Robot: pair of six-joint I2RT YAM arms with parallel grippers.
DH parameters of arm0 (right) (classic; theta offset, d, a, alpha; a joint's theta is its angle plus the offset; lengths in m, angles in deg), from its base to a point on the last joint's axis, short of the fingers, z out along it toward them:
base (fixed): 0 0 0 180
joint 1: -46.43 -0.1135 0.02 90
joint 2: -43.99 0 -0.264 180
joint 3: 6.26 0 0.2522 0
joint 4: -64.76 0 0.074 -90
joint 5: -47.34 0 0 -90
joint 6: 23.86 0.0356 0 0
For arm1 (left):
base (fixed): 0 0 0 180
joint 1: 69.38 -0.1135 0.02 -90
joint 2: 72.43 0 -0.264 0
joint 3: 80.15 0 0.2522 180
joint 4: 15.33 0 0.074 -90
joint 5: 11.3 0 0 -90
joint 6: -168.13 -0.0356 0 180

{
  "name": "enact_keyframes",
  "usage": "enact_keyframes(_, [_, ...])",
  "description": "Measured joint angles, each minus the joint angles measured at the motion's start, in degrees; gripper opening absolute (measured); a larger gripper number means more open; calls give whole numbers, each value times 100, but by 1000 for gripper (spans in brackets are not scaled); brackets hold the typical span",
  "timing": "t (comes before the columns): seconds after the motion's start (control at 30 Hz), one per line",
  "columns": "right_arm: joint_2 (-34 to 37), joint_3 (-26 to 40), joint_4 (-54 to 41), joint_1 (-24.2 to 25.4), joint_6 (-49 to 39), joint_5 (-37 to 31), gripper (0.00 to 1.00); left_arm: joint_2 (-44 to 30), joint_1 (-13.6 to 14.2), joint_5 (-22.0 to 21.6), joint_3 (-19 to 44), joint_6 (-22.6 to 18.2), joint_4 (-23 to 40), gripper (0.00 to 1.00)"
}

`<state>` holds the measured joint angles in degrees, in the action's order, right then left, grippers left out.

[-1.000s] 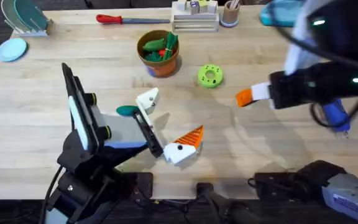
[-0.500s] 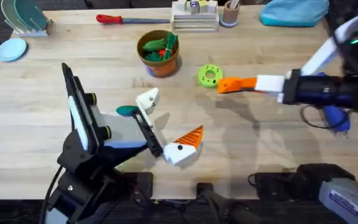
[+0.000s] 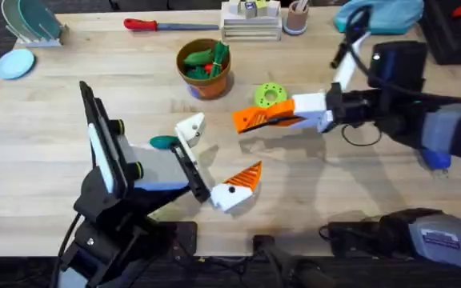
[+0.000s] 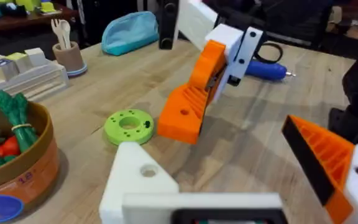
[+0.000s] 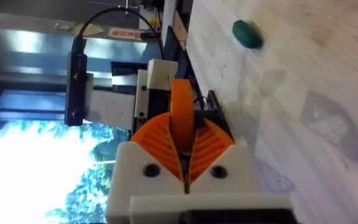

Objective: Pick up the gripper from the table and insert it into the empty holder that is missing its gripper. Then pick up a screw, insert it into the mounting hole, and use the screwdriver to tighten it. Finally, clean up the table by picking up the vegetable and placing it into the bucket.

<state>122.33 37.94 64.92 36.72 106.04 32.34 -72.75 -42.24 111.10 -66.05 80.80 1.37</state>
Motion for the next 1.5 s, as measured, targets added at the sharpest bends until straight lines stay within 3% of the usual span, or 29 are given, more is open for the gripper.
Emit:
enact_keyframes(0.2, [322,-1,1028,-384,940,265,13,0,0,1,0,0,-1,993])
enact_keyframes(0.6, [326,-1,1393,-830,1825,91,13,0,0,1,0,0,-2,992])
enact_keyframes(0.93, [420,75,1440,-1084,2035,-138,13,0,-1,1,0,0,-2,993])
enact_keyframes(1.33, [852,623,1436,-1440,2059,-118,13,0,-7,-186,0,0,-2,993])
enact_keyframes(1.5, [868,712,1532,-1518,2064,-131,12,2,10,-54,0,-4,-8,993])
